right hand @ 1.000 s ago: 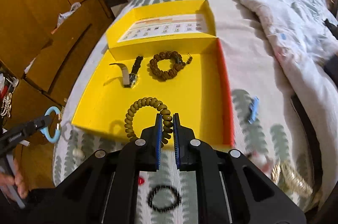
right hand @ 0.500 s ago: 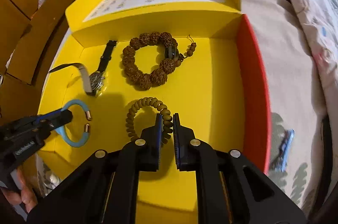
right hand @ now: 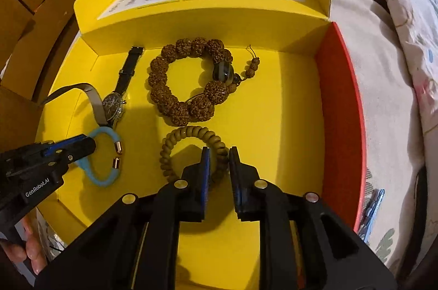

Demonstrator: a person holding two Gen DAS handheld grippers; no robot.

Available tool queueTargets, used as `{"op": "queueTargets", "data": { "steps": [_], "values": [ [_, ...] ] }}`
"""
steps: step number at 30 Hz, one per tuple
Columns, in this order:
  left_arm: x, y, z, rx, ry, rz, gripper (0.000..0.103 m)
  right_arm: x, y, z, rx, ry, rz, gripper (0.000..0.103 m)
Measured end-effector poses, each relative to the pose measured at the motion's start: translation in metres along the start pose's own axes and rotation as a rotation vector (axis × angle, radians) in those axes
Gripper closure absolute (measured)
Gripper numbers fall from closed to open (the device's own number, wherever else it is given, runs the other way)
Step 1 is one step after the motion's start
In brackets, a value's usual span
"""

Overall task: Organize jewelry
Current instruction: 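Release the bangle and coil bracelet in the box and withdraw both tools, then grasp the white garlic charm with the left tool while the right tool grasps the white bunny plush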

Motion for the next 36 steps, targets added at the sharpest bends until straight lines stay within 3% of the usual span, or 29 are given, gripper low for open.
{"op": "queueTargets", "data": {
  "steps": [2, 4, 6, 12, 14, 19, 23, 32, 36],
  "values": [
    [0.003, 0.009, 0.001, 0.004, 0.0, -0.021, 0.065, 0.003, 0.007, 0.002, -0.004, 0.0, -0.013, 0.074],
    [0.005, 0.022, 0.002, 0.0, 0.005, -0.061, 0.055, 0.007, 0.019, 0.001, -0.013, -0.006, -0.047, 0.063],
    [0.009, 0.033, 0.001, 0.001, 0.001, -0.088, 0.055, 0.013, 0.033, 0.0, -0.017, -0.006, -0.081, 0.057],
    [0.045, 0.07, 0.005, 0.014, -0.018, -0.173, 0.054, 0.048, 0.098, -0.022, -0.096, -0.044, -0.195, 0.055],
    [0.057, 0.079, 0.003, 0.011, -0.032, -0.19, 0.048, 0.068, 0.124, -0.035, -0.122, -0.059, -0.236, 0.052],
    [0.091, 0.104, 0.003, -0.007, -0.059, -0.265, 0.045, 0.112, 0.161, -0.06, -0.11, -0.101, -0.304, 0.052],
    [0.116, 0.114, 0.006, -0.033, -0.059, -0.323, 0.043, 0.151, 0.163, -0.077, -0.109, -0.135, -0.294, 0.052],
    [0.184, 0.108, 0.035, -0.035, -0.019, -0.362, 0.038, 0.222, 0.14, -0.078, -0.051, -0.147, -0.276, 0.052],
    [0.204, 0.09, 0.043, -0.053, 0.006, -0.331, 0.038, 0.239, 0.131, -0.075, -0.015, -0.159, -0.277, 0.04]
  ]
}}
Point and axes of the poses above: each gripper's, at about its wrist camera, not at the fingertips, and y roughly against the way its jaws point, z to its left, x to its underside, the point moved 1 cm from there along -y, roughly the way its jaws point, and after that the axes turned 11 degrees about z, right-handed, at the moved point
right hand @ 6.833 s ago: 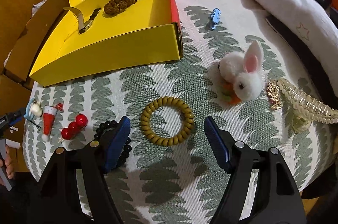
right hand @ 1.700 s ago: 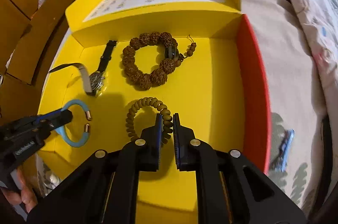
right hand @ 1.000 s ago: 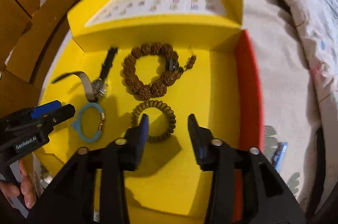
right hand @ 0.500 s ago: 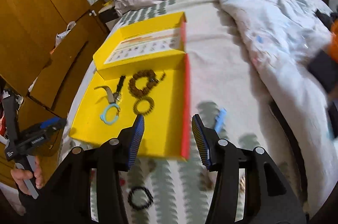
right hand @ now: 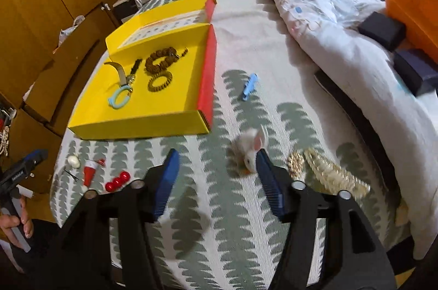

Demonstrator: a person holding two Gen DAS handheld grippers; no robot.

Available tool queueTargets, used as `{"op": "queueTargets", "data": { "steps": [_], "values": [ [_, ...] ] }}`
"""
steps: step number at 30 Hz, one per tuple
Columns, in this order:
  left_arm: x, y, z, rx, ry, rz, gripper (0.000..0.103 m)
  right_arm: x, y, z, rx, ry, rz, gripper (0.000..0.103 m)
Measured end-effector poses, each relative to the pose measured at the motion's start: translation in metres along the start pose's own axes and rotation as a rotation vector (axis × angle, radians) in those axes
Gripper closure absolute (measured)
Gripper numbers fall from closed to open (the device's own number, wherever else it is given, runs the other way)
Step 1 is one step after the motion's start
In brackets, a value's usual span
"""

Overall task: Organize jewelry
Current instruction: 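Grasp the white garlic charm with the left tool while the right tool grasps the white bunny plush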

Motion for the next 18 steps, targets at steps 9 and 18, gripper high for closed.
{"op": "queueTargets", "data": {
  "steps": [9, 18],
  "values": [
    [0.006, -0.037, 0.008, 0.0, 0.04, 0.129, 0.038, 0.007, -0.023, -0.011, 0.036, -0.057, 0.043, 0.04],
    [0.002, -0.053, 0.016, -0.005, 0.075, 0.171, 0.038, 0.006, -0.034, -0.027, 0.061, -0.105, 0.07, 0.04]
  ]
}}
Point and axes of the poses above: each gripper's, at about its wrist camera, not at the fingertips, and y roughly against the way its jaws point, z to its left, x to its underside, the point moved 1 cm from there along -y, roughly the way its jaws point, and after that the axes turned 11 degrees about z, right-handed, at the moved point
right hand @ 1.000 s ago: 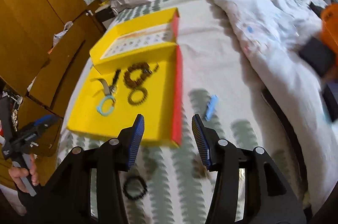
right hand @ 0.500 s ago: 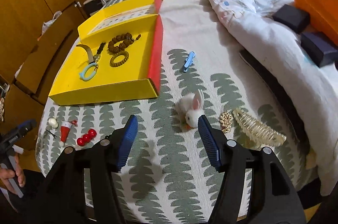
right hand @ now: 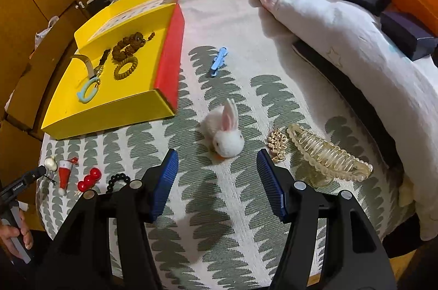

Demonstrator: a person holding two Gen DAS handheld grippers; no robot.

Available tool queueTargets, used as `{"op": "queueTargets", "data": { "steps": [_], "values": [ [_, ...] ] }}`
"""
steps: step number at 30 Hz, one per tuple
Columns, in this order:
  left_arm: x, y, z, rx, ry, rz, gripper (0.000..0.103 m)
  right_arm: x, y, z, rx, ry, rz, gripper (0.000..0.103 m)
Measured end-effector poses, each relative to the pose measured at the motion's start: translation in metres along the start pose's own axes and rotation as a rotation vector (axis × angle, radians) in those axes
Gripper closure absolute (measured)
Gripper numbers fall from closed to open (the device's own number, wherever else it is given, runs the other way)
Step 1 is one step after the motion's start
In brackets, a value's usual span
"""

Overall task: Organize jewelry
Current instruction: 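Grasp the white garlic charm with the left tool while the right tool grasps the white bunny plush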

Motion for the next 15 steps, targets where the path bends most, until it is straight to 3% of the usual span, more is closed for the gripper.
{"op": "queueTargets", "data": {
  "steps": [15],
  "values": [
    [-0.008, -0.014, -0.006, -0.035, -0.004, 0.026, 0.038, -0.013, -0.018, -0.008, -0.025, -0.049, 0.014, 0.04]
  ]
}}
Point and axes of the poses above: each gripper's, at about its wrist camera, not at the fingertips, and y roughly against the way its jaws point, z to its left, x to its underside, the point moved 1 cm from there along -y, roughly the way its jaws point, and after that the axes turned 11 degrees about z, right-handed, at the moved point
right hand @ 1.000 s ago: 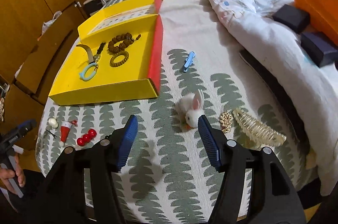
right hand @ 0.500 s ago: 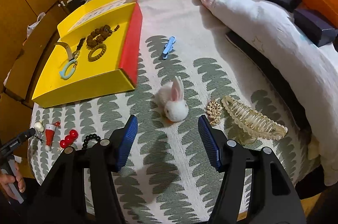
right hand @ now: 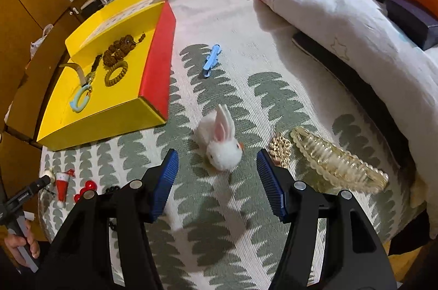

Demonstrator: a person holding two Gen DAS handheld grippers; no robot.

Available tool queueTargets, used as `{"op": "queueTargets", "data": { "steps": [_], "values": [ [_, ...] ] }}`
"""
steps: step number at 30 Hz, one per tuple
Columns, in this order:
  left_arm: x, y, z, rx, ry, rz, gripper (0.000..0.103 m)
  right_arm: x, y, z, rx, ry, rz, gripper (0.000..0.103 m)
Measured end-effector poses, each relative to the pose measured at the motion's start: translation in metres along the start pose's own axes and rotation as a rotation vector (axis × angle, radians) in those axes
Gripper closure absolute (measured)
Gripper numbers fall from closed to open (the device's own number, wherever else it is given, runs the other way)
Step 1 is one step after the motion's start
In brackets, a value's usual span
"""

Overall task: Organize jewelry
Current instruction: 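Grasp the white garlic charm with the left tool while the right tool grasps the white bunny plush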

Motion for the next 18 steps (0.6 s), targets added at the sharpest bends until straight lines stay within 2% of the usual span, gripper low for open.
{"op": "queueTargets", "data": {
  "steps": [9, 16, 18],
  "values": [
    [-0.003, -0.005, -0.003, -0.006, -0.003, 0.014, 0.038, -0.01, -0.019, 0.008, 0.009, 0.018, 0.018, 0.043],
    [-0.008, -0.012, -0.004, -0.006, 0.005, 0.027, 0.038, -0.016, -0.028, 0.009, 0.056, 0.041, -0.001, 0.045],
    [-0.009, -0.014, -0.004, -0.006, 0.007, 0.033, 0.038, -0.018, -0.032, 0.01, 0.047, 0.045, 0.004, 0.05]
  ]
}}
Point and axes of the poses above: each gripper's, at about its wrist camera, not at the fingertips, and y roughly against the way its jaws point, z to its left, x to its underside, the point moved 1 cm from there along -y, roughly the way its jaws point, and after that the axes turned 11 degrees about z, right-handed, at the moved point
